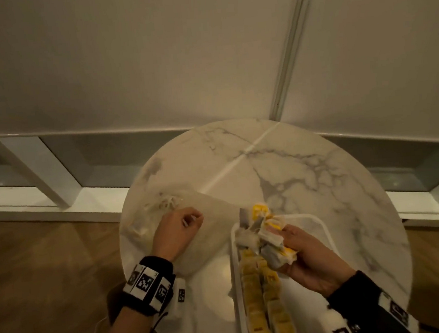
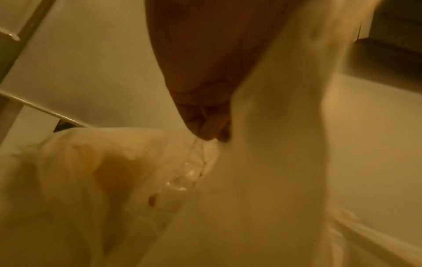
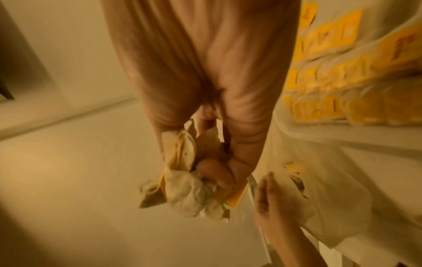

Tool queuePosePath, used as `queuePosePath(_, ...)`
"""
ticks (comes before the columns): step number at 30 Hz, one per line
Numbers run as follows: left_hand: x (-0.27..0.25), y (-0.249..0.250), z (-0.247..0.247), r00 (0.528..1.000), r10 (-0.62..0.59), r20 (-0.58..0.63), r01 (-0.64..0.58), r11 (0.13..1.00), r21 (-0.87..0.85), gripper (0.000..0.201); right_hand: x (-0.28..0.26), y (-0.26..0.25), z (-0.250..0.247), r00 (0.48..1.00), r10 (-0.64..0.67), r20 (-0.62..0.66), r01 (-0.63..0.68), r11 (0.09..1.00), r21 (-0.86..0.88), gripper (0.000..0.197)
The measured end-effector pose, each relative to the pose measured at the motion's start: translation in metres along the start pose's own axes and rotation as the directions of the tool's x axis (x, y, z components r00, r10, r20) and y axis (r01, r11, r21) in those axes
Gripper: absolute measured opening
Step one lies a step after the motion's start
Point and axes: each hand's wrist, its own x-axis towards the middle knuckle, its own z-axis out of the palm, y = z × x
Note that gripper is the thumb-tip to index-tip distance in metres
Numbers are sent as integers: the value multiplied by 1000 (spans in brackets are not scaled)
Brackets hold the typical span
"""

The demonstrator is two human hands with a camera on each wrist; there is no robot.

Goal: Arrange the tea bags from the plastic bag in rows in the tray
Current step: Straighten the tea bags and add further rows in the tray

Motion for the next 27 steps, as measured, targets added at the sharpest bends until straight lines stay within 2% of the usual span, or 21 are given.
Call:
queuePosePath(2, -8, -3, 3, 991, -39, 128, 27, 996, 89, 12, -19, 0, -17, 1000, -1, -15, 1, 999, 42, 77)
queuePosePath(4, -16, -2, 5, 984, -57, 166, 32, 988, 152, 25, -36, 3, -32, 998, 16, -60, -11, 998, 69, 77)
queuePosePath(5, -21, 1, 4, 992, -48, 121, 29, 987, 159, 31, -44, 5, -37, 997, 23, -80, -16, 996, 91, 73)
queuePosePath(7, -36, 16, 1, 996, 40, -77, -31, 993, 115, 36, -55, 11, -46, 992, 26, -124, -9, 990, 139, 69)
queuePosePath(8, -47, 31, 1, 977, 121, -177, -108, 991, 80, 33, -59, 13, -50, 989, 22, -149, 2, 987, 159, 70)
queuePosePath(9, -58, 49, 3, 955, 201, -220, -196, 980, 42, 29, -62, 17, -56, 984, 18, -178, 16, 983, 185, 70)
queuePosePath(10, -70, 67, 9, 944, 265, -195, -273, 962, -17, 28, -64, 21, -61, 979, 18, -201, 27, 975, 219, 69)
queuePosePath(11, -80, 84, 18, 945, 305, -120, -318, 942, -105, 28, -65, 25, -68, 976, 25, -218, 33, 965, 261, 69)
queuePosePath(12, -89, 96, 31, 949, 314, -13, -310, 928, -206, 29, -66, 28, -75, 973, 42, -226, 31, 951, 307, 71)
queuePosePath(13, -95, 105, 46, 953, 289, 96, -249, 921, -300, 33, -67, 31, -81, 973, 65, -223, 17, 938, 345, 72)
queuePosePath(15, -100, 119, 75, 952, 144, 271, -10, 898, -441, 42, -71, 38, -91, 972, 107, -210, -22, 929, 369, 67)
queuePosePath(17, -101, 129, 97, 911, 5, 412, 238, 809, -538, 41, -74, 42, -100, 970, 133, -204, -51, 929, 368, 60)
queuePosePath(19, -102, 134, 113, 878, -36, 478, 329, 770, -546, 34, -75, 43, -104, 969, 162, -189, -83, 925, 370, 56)
queuePosePath(20, -104, 136, 119, 883, -36, 467, 305, 801, -515, 27, -75, 44, -105, 967, 175, -186, -98, 927, 362, 51)
queuePosePath(21, -106, 137, 124, 908, -21, 419, 231, 858, -459, 21, -76, 42, -104, 963, 188, -191, -113, 931, 346, 43)
queuePosePath(23, -108, 137, 132, 958, 79, 275, 9, 952, -306, 17, -75, 39, -101, 960, 207, -187, -136, 932, 336, 26)
queuePosePath(25, -110, 143, 139, 966, 182, 185, -138, 964, -229, 16, -75, 36, -100, 956, 220, -194, -140, 923, 359, 9)
queuePosePath(27, -112, 150, 144, 963, 221, 154, -187, 960, -209, 19, -76, 37, -103, 947, 233, -221, -138, 917, 375, 25)
